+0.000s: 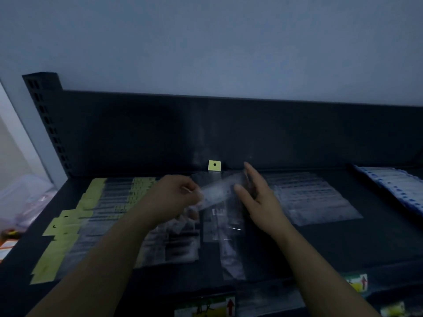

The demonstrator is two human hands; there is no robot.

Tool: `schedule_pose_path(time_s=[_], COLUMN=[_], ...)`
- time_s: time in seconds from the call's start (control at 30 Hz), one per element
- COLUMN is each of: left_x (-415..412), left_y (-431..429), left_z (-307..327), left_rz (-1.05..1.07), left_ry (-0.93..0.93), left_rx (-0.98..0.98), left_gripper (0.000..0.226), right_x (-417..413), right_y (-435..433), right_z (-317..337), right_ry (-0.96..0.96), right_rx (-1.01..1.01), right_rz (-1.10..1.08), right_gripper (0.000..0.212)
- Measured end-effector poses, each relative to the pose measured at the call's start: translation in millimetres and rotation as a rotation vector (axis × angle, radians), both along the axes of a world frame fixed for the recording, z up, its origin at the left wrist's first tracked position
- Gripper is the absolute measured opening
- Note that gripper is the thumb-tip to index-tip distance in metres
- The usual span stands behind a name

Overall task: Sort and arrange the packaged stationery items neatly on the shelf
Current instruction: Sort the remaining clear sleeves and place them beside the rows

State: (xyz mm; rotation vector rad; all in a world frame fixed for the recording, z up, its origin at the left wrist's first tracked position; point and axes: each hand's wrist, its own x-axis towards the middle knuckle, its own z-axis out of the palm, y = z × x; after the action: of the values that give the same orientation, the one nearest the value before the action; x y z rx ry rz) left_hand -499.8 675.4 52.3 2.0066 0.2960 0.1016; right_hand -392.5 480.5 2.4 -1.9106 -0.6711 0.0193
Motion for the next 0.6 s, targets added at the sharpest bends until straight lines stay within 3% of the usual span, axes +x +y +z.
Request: schedule_pose_path(time_s=[0.1, 0.27, 0.4, 0.47, 0.53, 0.6], left_x=[-6.5, -8.2, 2.3, 9.5, 12.6, 10.7], left_y=[9.8, 16.5, -15.3, -19.2, -11.0, -1.4], left_z=[6.9, 4.0, -17.0, -24.3, -28.8, -31.7], left_rz=[-0.042, 0.136, 0.132, 0.189, 0.271, 0.351], left_ry=[0.045, -0.226, -0.167, -0.157, -0.172, -0.181], left_rx=[-0.091, -0.75, -0.675, -0.699, -0.73, -0.757], left_gripper=[0.01, 0.036, 0.028, 0.02, 0.018, 0.018], right_x=[-0.9, 1.9, -19.3, -21.7, -11.7, -7.7], right_y=[6.7, 12.6, 28.1, 28.3, 20.0, 14.6], right_z=[8.6, 5.6, 10.7, 7.9, 0.8, -6.4], right_ry=[0.195, 0.593, 0.712, 0.52, 0.114, 0.0], right_rx=[0.175, 0.479, 0.506, 0.322, -0.127, -0.445], right_rz=[0.1, -0.065, 0.064, -0.004, -0.221, -0.316], right_gripper=[0.017, 0.017, 0.018, 0.018, 0.015, 0.045])
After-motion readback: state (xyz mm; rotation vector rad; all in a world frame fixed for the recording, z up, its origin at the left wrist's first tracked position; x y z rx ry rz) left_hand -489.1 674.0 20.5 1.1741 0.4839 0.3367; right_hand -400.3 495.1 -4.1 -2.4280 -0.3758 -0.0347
